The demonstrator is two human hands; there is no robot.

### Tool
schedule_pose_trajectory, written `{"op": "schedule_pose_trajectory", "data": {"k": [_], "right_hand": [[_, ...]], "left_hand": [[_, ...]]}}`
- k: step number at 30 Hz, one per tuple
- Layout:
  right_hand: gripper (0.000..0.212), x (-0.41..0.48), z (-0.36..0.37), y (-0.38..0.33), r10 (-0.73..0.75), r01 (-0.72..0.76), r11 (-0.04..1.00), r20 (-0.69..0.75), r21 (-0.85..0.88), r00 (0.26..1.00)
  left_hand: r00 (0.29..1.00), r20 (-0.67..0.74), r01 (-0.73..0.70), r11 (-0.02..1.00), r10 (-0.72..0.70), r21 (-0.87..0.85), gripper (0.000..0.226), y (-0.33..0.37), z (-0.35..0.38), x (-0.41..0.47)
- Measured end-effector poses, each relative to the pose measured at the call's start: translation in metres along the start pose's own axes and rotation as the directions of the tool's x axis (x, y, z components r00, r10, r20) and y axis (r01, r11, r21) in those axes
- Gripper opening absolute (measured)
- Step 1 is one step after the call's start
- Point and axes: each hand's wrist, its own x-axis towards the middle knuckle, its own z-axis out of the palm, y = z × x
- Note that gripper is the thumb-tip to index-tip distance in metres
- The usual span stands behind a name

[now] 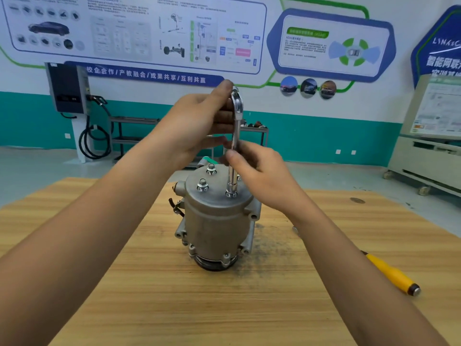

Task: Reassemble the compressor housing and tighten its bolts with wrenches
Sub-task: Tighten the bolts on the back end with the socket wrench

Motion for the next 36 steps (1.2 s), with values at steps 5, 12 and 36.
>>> {"op": "schedule_pose_trajectory", "data": {"k": [5, 12, 36], "right_hand": [[0.017, -0.002, 0.002, 0.0, -0.05, 0.045, 0.995, -0.061, -0.087, 0.997], [0.019, -0.001, 0.005, 0.001, -0.046, 0.036, 0.993, -0.086, -0.115, 0.995], [0.013, 0.002, 0.008, -0.005, -0.019, 0.023, 0.997, 0.049, -0.077, 0.999]], "left_hand": [[0.998, 0.024, -0.062, 0.985, 0.059, 0.16, 0.029, 0.011, 0.009, -0.003], [0.869, 0.261, -0.325, 0.086, 0.421, 0.942, 0.028, 0.024, 0.004, -0.011], [0.885, 0.176, -0.336, 0.331, 0.43, 0.882, 0.031, 0.032, 0.008, -0.012]]}}
